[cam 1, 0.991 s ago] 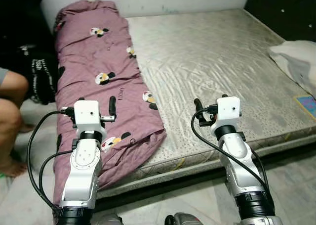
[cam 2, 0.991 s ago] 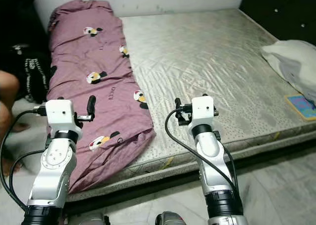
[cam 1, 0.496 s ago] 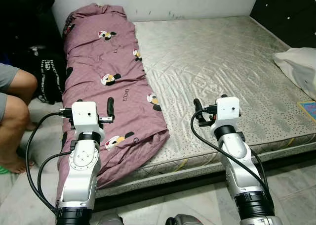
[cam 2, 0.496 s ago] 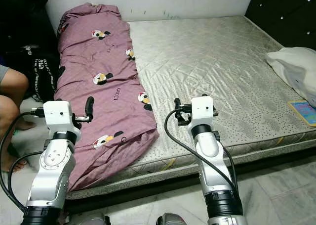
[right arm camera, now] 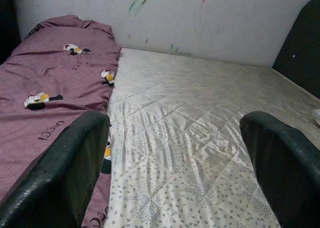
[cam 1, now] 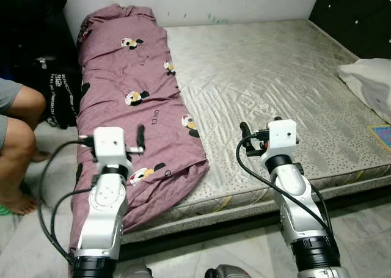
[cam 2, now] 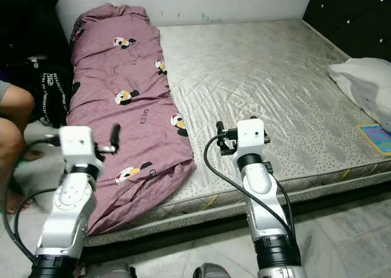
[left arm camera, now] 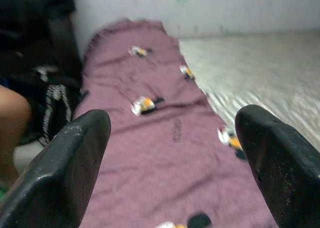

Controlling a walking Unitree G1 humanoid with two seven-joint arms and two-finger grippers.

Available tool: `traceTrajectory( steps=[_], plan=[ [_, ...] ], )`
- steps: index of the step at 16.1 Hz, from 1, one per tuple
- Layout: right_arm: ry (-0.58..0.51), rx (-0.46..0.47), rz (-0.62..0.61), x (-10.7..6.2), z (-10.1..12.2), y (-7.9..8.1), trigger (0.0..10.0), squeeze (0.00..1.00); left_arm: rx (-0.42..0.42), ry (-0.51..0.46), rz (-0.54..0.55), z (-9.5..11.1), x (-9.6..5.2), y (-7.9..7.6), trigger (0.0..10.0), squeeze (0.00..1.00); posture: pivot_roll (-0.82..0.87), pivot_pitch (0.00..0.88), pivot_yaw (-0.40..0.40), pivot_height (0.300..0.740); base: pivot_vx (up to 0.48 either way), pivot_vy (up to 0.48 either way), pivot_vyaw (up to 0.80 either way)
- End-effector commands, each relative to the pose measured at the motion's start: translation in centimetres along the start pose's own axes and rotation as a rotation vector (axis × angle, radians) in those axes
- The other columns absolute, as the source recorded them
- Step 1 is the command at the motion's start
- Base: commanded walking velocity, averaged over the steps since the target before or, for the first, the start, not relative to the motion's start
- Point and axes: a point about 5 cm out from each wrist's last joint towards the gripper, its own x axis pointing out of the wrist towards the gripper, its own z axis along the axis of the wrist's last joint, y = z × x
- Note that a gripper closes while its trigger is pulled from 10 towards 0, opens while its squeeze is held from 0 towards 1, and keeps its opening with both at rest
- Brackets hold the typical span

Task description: Clean up the room

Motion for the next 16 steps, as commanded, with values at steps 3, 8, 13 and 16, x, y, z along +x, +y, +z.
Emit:
traceTrajectory(
  steps=[3, 8, 13, 16],
  plan=[
    [0.001, -0.007, -0.009, 0.10, 0.11, -0.27, 10.0, 0.00, 0.020, 0.029, -0.033, -0.43, -0.05, -0.39, 10.0, 0.00, -0.01, 0.000, -0.035, 0.740, 0.000, 0.000, 0.00],
    [-0.001, 0.002, -0.008, -0.11, 0.03, -0.49, 10.0, 0.00, 0.008, 0.015, -0.021, -0.14, -0.07, -0.18, 10.0, 0.00, -0.01, 0.000, -0.036, 0.740, 0.000, 0.000, 0.00],
    [-0.003, 0.034, -0.007, -0.08, 0.14, -0.26, 10.0, 0.00, -0.013, 0.005, -0.007, 0.12, 0.18, 0.12, 10.0, 0.00, -0.01, 0.000, -0.032, 0.740, 0.000, 0.000, 0.00],
    [-0.002, 0.021, -0.004, -0.10, 0.13, -0.25, 10.0, 0.00, 0.005, -0.004, -0.017, 0.22, 0.19, -0.06, 10.0, 0.00, -0.01, 0.000, -0.031, 0.740, 0.000, 0.000, 0.00]
  ],
)
